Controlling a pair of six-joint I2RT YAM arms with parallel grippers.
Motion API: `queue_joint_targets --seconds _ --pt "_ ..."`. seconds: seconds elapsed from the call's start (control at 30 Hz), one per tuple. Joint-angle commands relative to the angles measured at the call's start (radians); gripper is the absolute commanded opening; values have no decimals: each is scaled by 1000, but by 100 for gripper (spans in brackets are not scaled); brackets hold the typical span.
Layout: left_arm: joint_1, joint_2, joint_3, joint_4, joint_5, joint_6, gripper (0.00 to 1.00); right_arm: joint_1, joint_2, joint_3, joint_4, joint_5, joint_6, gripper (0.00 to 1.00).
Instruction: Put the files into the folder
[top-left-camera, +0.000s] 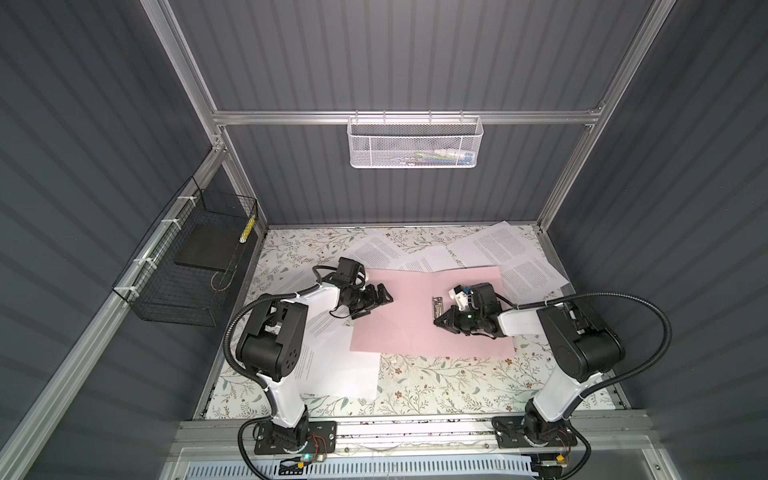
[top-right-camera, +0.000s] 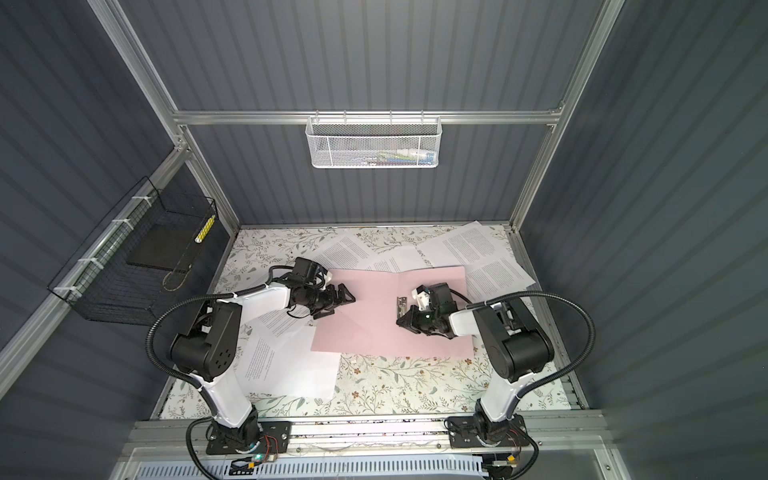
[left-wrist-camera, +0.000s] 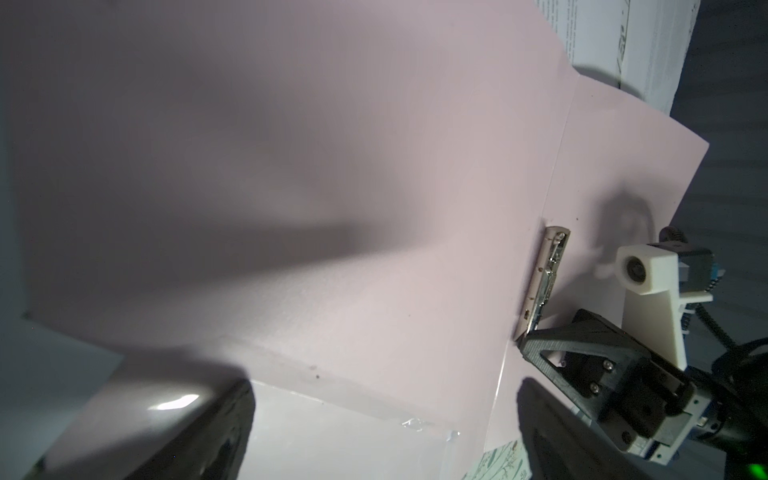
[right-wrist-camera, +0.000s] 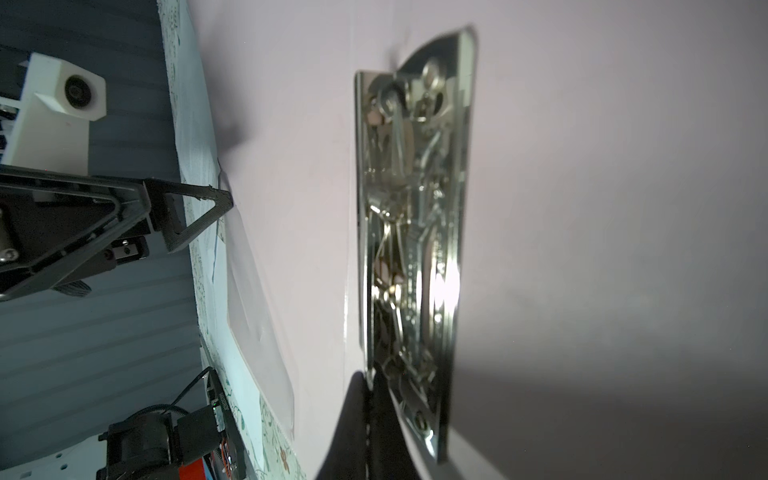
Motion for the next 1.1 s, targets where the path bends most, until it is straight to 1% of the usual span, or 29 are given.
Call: queue_joint_targets --seconds 0.0,0.07,0.13,0.23,0.43,0.53,0.67,0.77,0.8,0.83,0.87,0.9,1.0,1.07 --pt "25 43 -81 -151 -157 14 100 11 55 6 -39 35 7 0" --pt "29 47 -91 -151 -161 8 99 9 64 2 -57 70 3 0" --pt "31 56 -94 -159 -178 1 99 9 72 -4 -110 135 -12 0" --pt "31 72 -92 -164 -205 0 99 7 86 -30 -136 213 -12 0" --pt "33 92 -79 -197 -232 17 100 7 135 -5 -238 331 6 0" --pt "37 98 -71 -201 -239 21 99 6 157 -1 -283 439 21 0" --pt "38 109 -68 -195 -236 14 99 6 160 -21 -278 487 47 0" --pt "39 120 -69 -192 -239 13 99 7 78 -50 -235 439 50 0" --pt "39 123 -72 -190 -241 13 99 5 53 -56 -201 374 51 0" --pt "40 127 -71 -188 -240 12 99 2 29 -57 -170 275 52 0" --pt "40 133 -71 -186 -240 14 99 3 6 -58 -143 215 57 0" --pt "41 138 -72 -183 -239 16 99 1 -19 -62 -122 180 71 0" --pt "50 145 -78 -172 -235 12 99 -12 -79 -61 -117 144 88 0" --pt "52 148 -82 -168 -230 14 99 -23 -89 -52 -105 80 91 0"
